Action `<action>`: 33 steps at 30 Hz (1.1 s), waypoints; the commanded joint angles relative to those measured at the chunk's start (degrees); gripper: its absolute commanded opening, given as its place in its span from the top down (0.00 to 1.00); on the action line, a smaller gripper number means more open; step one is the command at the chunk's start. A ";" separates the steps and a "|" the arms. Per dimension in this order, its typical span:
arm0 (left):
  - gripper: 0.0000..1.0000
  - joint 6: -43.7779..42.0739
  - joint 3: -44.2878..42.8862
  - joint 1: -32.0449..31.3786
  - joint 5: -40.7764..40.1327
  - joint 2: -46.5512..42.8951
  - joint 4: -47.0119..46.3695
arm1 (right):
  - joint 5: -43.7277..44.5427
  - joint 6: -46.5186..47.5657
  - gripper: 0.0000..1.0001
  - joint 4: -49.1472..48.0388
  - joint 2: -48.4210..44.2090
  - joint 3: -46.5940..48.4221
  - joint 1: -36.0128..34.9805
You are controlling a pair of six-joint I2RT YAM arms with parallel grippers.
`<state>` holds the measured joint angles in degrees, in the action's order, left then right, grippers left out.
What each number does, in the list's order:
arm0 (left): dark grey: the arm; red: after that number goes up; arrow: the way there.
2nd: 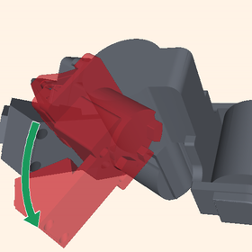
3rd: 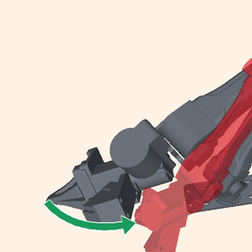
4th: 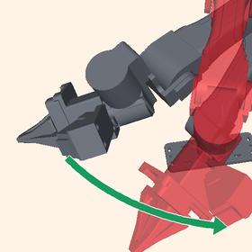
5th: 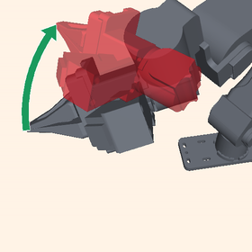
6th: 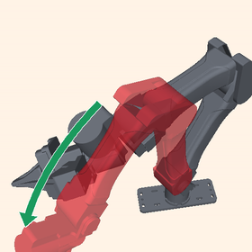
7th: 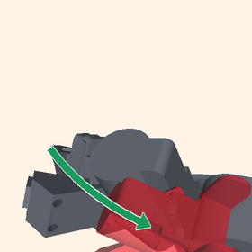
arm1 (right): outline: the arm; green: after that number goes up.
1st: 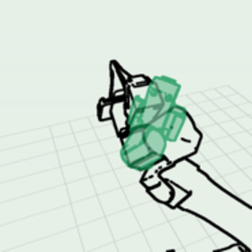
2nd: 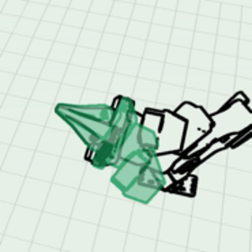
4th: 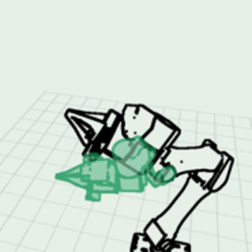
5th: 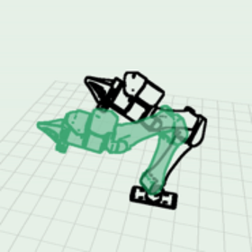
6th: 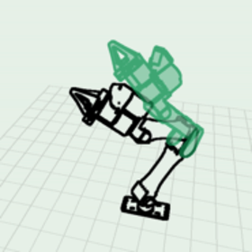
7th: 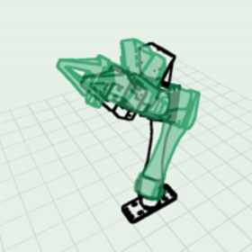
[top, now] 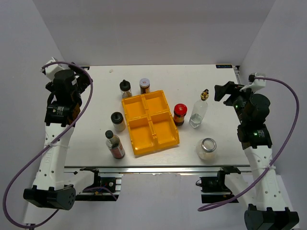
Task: Organize the condiment bottles
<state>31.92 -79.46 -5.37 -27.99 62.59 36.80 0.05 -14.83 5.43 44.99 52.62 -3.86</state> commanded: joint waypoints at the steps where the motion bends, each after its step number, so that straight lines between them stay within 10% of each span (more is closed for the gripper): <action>1: 0.02 -0.81 2.02 0.09 1.18 -2.64 -2.07 | -7.07 2.94 0.11 -2.60 -1.48 0.66 -0.01; 13: 0.02 -1.95 11.79 0.09 6.02 -4.67 -7.00 | -26.32 9.99 0.11 -3.31 3.34 -2.52 -0.79; 33: 0.02 -2.65 13.63 0.09 4.88 -1.85 -9.46 | 8.02 16.59 0.31 -15.80 19.07 -5.69 -14.16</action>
<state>30.00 -66.59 -5.37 -22.96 61.34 28.53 2.02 0.14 -5.48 63.16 45.95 -16.97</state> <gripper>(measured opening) 0.982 0.712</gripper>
